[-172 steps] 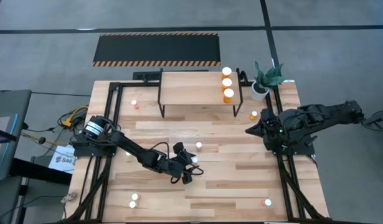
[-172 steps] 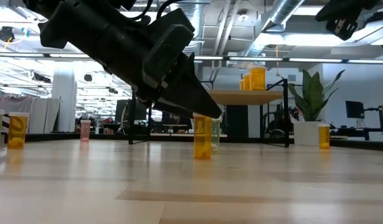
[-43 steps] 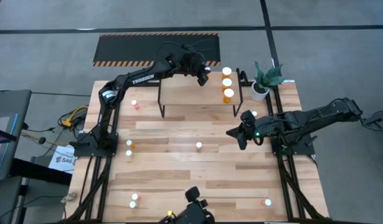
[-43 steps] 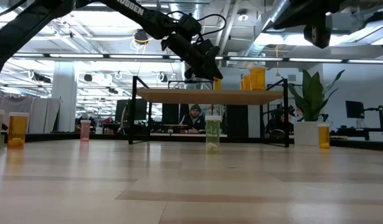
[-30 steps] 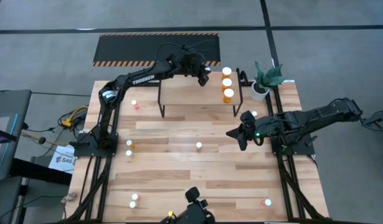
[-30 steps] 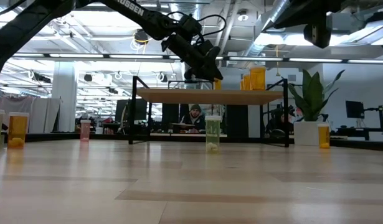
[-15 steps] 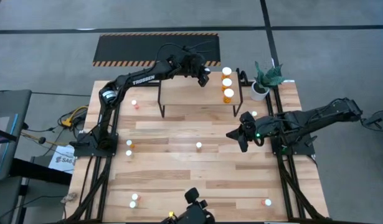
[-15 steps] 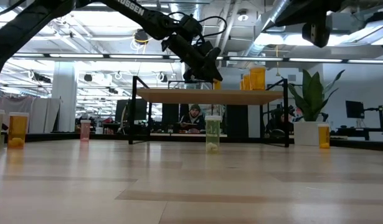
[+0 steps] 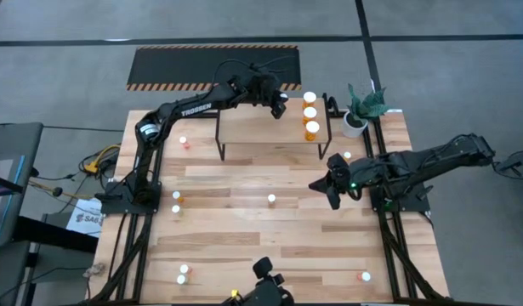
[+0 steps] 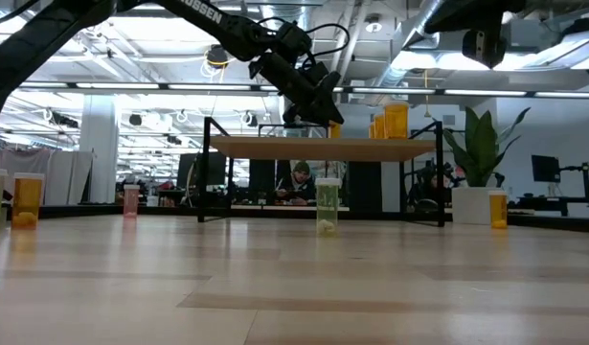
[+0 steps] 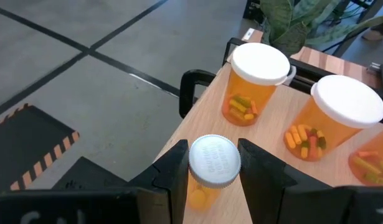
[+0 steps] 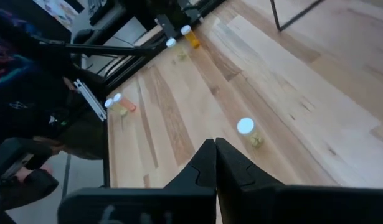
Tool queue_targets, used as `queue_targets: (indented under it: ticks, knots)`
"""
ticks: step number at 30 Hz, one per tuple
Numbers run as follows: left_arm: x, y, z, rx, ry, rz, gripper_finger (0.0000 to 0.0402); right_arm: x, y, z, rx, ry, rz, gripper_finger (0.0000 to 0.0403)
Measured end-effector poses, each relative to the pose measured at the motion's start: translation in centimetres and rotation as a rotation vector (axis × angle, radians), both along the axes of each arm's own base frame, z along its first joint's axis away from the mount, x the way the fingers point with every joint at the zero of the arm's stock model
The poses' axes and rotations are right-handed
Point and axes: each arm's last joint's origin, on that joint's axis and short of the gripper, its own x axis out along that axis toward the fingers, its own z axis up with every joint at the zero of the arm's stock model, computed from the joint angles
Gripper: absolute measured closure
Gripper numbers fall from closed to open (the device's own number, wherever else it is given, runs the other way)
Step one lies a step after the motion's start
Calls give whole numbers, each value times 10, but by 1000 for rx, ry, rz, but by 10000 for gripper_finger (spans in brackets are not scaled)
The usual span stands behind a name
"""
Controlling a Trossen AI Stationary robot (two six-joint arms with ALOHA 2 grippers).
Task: Pick and place medicine bottles onto shelf by color
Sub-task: Put the center bottom small orange pill bottle to the top of the shelf
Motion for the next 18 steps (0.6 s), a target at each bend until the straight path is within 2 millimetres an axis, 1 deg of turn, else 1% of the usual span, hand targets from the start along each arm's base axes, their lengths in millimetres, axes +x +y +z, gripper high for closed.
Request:
queue_targets:
  ticks: [3, 6, 14, 18]
  knots:
    - [5, 1, -4, 14, -15, -10, 294, 0, 0, 4, -12, -10, 7, 388]
    - [8, 2, -11, -26, -23, -15, 294, -1, 0, 8, -26, -25, 17, 386]
    - [13, -5, -12, 3, -13, -46, 293, -3, -1, 9, -32, -25, 18, 389]
    - [15, -7, -12, 36, 4, -28, 274, -3, -1, 8, -53, -16, 29, 386]
